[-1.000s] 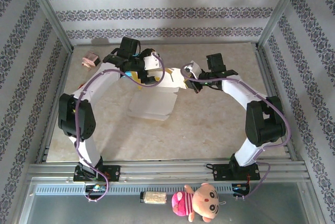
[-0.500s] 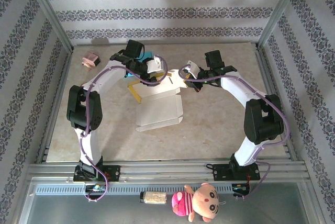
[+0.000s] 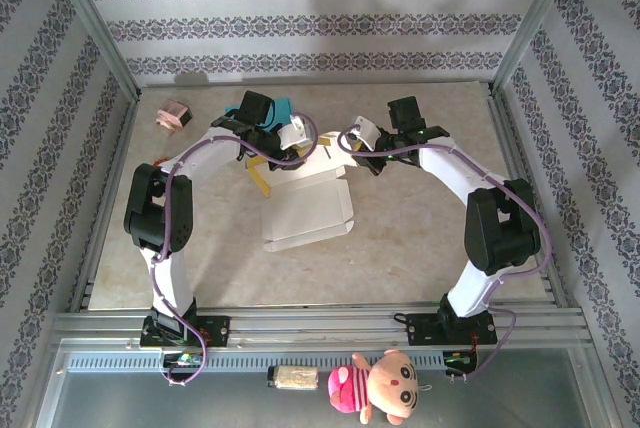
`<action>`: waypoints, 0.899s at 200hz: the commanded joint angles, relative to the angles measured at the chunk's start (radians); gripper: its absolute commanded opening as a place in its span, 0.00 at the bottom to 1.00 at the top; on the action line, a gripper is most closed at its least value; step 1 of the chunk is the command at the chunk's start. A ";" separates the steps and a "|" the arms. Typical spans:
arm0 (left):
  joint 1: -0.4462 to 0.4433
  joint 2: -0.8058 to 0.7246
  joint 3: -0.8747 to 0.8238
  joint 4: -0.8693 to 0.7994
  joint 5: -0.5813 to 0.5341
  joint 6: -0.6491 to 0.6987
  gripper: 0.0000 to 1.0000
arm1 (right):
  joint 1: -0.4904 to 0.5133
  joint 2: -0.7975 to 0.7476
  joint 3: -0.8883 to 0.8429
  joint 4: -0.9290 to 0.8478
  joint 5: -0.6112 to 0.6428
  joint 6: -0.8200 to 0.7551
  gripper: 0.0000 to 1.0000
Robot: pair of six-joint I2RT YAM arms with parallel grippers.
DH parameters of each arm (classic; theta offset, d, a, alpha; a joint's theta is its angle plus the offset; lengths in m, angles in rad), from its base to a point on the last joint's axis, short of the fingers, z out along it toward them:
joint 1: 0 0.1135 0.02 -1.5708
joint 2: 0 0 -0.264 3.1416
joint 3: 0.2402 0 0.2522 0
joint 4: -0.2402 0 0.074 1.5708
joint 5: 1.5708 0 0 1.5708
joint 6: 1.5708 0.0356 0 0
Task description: Fold the paper box
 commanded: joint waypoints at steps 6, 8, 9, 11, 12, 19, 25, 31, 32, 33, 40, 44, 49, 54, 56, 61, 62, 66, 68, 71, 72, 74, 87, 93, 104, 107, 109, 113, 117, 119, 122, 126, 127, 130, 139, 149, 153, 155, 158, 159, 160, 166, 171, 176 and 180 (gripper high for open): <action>0.010 -0.028 -0.014 0.048 0.006 -0.133 0.25 | 0.029 -0.002 0.002 0.070 0.076 0.079 0.08; 0.009 -0.029 -0.016 0.054 0.005 -0.140 0.24 | 0.031 -0.004 0.000 0.073 0.080 0.083 0.08; 0.008 -0.030 -0.017 0.055 0.005 -0.143 0.24 | 0.033 -0.004 0.000 0.075 0.081 0.086 0.08; 0.008 -0.031 -0.021 0.060 0.004 -0.149 0.23 | 0.034 -0.006 -0.001 0.081 0.085 0.089 0.09; 0.009 -0.031 -0.022 0.063 0.004 -0.150 0.23 | 0.036 -0.007 -0.001 0.084 0.086 0.093 0.08; 0.007 -0.034 -0.033 0.079 -0.005 -0.171 0.22 | 0.044 -0.013 -0.009 0.101 0.099 0.113 0.09; 0.005 -0.037 -0.040 0.090 -0.015 -0.188 0.21 | 0.052 -0.018 -0.016 0.119 0.114 0.130 0.09; 0.004 -0.039 -0.047 0.097 -0.028 -0.203 0.21 | 0.060 -0.023 -0.023 0.137 0.127 0.148 0.09; 0.003 -0.039 -0.047 0.098 -0.030 -0.206 0.21 | 0.062 -0.024 -0.024 0.141 0.129 0.151 0.09; 0.003 -0.039 -0.047 0.099 -0.033 -0.208 0.21 | 0.063 -0.025 -0.025 0.143 0.130 0.154 0.09; 0.000 -0.039 -0.048 0.099 -0.054 -0.221 0.20 | 0.072 -0.031 -0.036 0.164 0.143 0.172 0.10; -0.002 -0.039 -0.048 0.096 -0.063 -0.225 0.20 | 0.078 -0.034 -0.044 0.182 0.153 0.185 0.10; -0.006 -0.039 -0.048 0.091 -0.075 -0.226 0.20 | 0.086 -0.039 -0.055 0.207 0.167 0.205 0.11; -0.011 -0.039 -0.051 0.089 -0.089 -0.228 0.20 | 0.094 -0.041 -0.065 0.228 0.175 0.224 0.11; -0.012 -0.039 -0.051 0.090 -0.096 -0.229 0.19 | 0.096 -0.042 -0.068 0.234 0.176 0.231 0.11; -0.017 -0.039 -0.054 0.089 -0.111 -0.233 0.19 | 0.103 -0.041 -0.075 0.247 0.175 0.245 0.11; -0.018 -0.040 -0.054 0.089 -0.114 -0.234 0.19 | 0.104 -0.042 -0.076 0.250 0.176 0.247 0.11; -0.021 -0.040 -0.054 0.089 -0.122 -0.236 0.19 | 0.108 -0.042 -0.081 0.258 0.177 0.255 0.12; -0.023 -0.040 -0.056 0.089 -0.127 -0.237 0.19 | 0.111 -0.041 -0.083 0.262 0.180 0.261 0.12; -0.025 -0.040 -0.057 0.090 -0.133 -0.239 0.19 | 0.115 -0.040 -0.087 0.268 0.184 0.267 0.12; -0.024 -0.040 -0.058 0.090 -0.135 -0.240 0.19 | 0.116 -0.040 -0.088 0.271 0.186 0.270 0.12; -0.025 -0.040 -0.058 0.090 -0.138 -0.241 0.19 | 0.119 -0.039 -0.091 0.274 0.190 0.273 0.12; -0.029 -0.041 -0.063 0.096 -0.163 -0.248 0.19 | 0.128 -0.028 -0.101 0.291 0.204 0.304 0.12; -0.029 -0.042 -0.065 0.099 -0.173 -0.253 0.19 | 0.131 -0.021 -0.100 0.293 0.202 0.329 0.12; -0.031 -0.042 -0.068 0.106 -0.189 -0.261 0.19 | 0.133 -0.010 -0.089 0.286 0.195 0.376 0.12; -0.032 -0.042 -0.068 0.107 -0.192 -0.266 0.19 | 0.134 -0.008 -0.087 0.284 0.195 0.391 0.12; -0.032 -0.044 -0.068 0.108 -0.194 -0.269 0.19 | 0.134 -0.006 -0.085 0.284 0.194 0.402 0.12; -0.033 -0.043 -0.069 0.111 -0.197 -0.272 0.19 | 0.134 -0.005 -0.083 0.286 0.191 0.425 0.12; -0.035 -0.045 -0.071 0.116 -0.201 -0.278 0.19 | 0.134 -0.003 -0.082 0.286 0.184 0.447 0.12; -0.035 -0.045 -0.071 0.119 -0.203 -0.281 0.19 | 0.134 -0.003 -0.081 0.290 0.180 0.459 0.12; -0.037 -0.046 -0.073 0.123 -0.204 -0.285 0.19 | 0.134 -0.002 -0.082 0.295 0.171 0.477 0.12; -0.038 -0.047 -0.076 0.130 -0.204 -0.290 0.19 | 0.134 -0.001 -0.083 0.304 0.158 0.500 0.12; -0.039 -0.047 -0.077 0.132 -0.205 -0.291 0.19 | 0.134 0.000 -0.082 0.306 0.156 0.505 0.12; -0.040 -0.048 -0.079 0.137 -0.208 -0.295 0.19 | 0.135 0.002 -0.085 0.316 0.148 0.516 0.12; -0.043 -0.048 -0.086 0.153 -0.211 -0.306 0.19 | 0.137 0.006 -0.092 0.348 0.120 0.571 0.12; -0.049 -0.049 -0.094 0.169 -0.212 -0.314 0.19 | 0.138 0.013 -0.101 0.388 0.085 0.626 0.12; -0.050 -0.048 -0.097 0.174 -0.215 -0.316 0.19 | 0.138 0.016 -0.103 0.400 0.070 0.646 0.12; -0.052 -0.048 -0.097 0.176 -0.216 -0.317 0.19 | 0.139 0.018 -0.103 0.405 0.063 0.654 0.12; -0.053 -0.048 -0.099 0.177 -0.216 -0.319 0.19 | 0.140 0.020 -0.103 0.414 0.052 0.669 0.12; -0.053 -0.047 -0.099 0.178 -0.217 -0.319 0.19 | 0.140 0.021 -0.103 0.416 0.048 0.674 0.12; -0.053 -0.047 -0.099 0.178 -0.217 -0.320 0.19 | 0.140 0.021 -0.103 0.418 0.046 0.680 0.12; -0.055 -0.045 -0.099 0.179 -0.220 -0.322 0.19 | 0.141 0.027 -0.101 0.434 0.026 0.708 0.12; -0.058 -0.043 -0.099 0.179 -0.221 -0.324 0.19 | 0.143 0.030 -0.097 0.444 0.006 0.732 0.12; -0.060 -0.043 -0.099 0.179 -0.225 -0.326 0.19 | 0.144 0.035 -0.092 0.450 -0.011 0.752 0.12; -0.061 -0.041 -0.099 0.179 -0.228 -0.328 0.19 | 0.146 0.038 -0.088 0.450 -0.024 0.766 0.12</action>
